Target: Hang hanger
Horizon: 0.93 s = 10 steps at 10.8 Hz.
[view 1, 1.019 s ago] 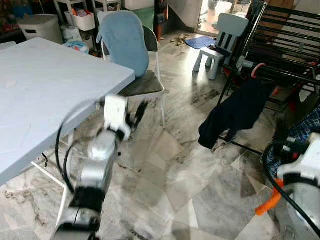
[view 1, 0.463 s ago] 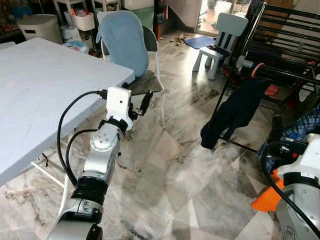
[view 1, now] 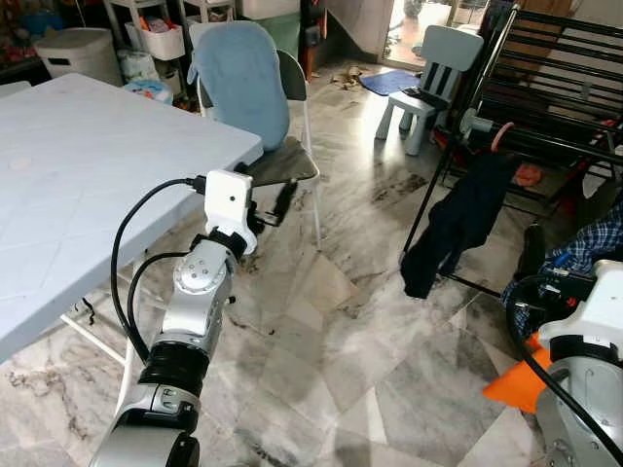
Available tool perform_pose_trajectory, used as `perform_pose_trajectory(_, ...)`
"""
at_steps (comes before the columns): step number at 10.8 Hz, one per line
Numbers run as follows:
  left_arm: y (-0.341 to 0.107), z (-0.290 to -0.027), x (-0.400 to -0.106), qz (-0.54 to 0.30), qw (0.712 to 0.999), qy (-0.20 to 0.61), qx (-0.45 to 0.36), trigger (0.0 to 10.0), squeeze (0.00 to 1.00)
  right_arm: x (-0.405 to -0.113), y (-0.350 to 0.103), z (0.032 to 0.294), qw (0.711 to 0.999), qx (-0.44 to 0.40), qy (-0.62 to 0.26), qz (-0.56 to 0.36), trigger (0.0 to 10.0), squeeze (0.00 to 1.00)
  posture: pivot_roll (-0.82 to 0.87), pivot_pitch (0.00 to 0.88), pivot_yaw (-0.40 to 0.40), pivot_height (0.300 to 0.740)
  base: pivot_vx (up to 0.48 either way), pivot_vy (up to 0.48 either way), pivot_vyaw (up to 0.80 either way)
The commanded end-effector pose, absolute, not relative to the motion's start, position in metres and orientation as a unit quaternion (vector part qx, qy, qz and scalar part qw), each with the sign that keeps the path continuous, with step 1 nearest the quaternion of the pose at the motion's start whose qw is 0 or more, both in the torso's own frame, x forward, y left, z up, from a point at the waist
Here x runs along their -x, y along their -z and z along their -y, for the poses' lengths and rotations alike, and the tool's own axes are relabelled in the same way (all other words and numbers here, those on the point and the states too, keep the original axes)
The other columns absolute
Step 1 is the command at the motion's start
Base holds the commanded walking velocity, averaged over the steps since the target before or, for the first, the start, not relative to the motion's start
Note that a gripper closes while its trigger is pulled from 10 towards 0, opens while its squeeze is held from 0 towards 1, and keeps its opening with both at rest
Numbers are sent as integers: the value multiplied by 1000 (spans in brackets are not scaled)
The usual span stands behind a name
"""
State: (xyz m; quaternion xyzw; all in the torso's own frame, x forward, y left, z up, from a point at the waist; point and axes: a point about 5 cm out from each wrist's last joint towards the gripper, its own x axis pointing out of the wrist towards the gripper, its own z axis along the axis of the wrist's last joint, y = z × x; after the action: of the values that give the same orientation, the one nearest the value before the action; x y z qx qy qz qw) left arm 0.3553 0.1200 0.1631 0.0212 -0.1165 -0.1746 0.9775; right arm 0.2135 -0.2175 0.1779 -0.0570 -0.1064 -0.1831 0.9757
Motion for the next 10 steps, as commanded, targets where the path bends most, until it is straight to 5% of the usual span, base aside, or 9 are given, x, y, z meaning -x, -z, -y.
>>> perform_pose_trajectory(1,-163,-122,-356,119,978,172,-20,0,0,-214,-175,219,976,63,183,96,10000,243,-12,0,-30,740,0,0,0)
perform_pose_trajectory(2,-163,-121,-356,119,977,174,-18,0,0,-214,-175,218,977,63,181,94,10000,0,-14,0,-30,740,0,0,0)
perform_pose_trajectory(3,-161,-119,-356,114,977,177,-16,0,0,-215,-175,218,977,67,179,91,10000,0,-17,0,-29,740,0,0,0)
perform_pose_trajectory(4,-158,-118,-357,100,978,180,-19,4196,0,-214,-173,218,977,69,182,87,10000,0,-18,0,-29,740,0,0,0)
perform_pose_trajectory(5,-153,-117,-358,86,980,176,-25,10000,0,-213,-171,219,977,66,185,81,10000,0,-20,0,-27,740,0,0,0)
perform_pose_trajectory(6,-147,-118,-357,68,983,173,-6,10000,27,-211,-167,220,978,55,189,72,10000,1000,-24,0,-23,740,0,0,0)
perform_pose_trajectory(7,-140,-121,-355,54,984,167,9,10000,1000,-208,-161,221,978,45,193,60,10000,1000,-26,0,-20,740,0,0,0)
perform_pose_trajectory(10,-111,-131,-342,-1,987,163,7,10000,1000,-199,-147,216,980,30,194,31,10000,1000,-40,0,5,740,0,0,0)
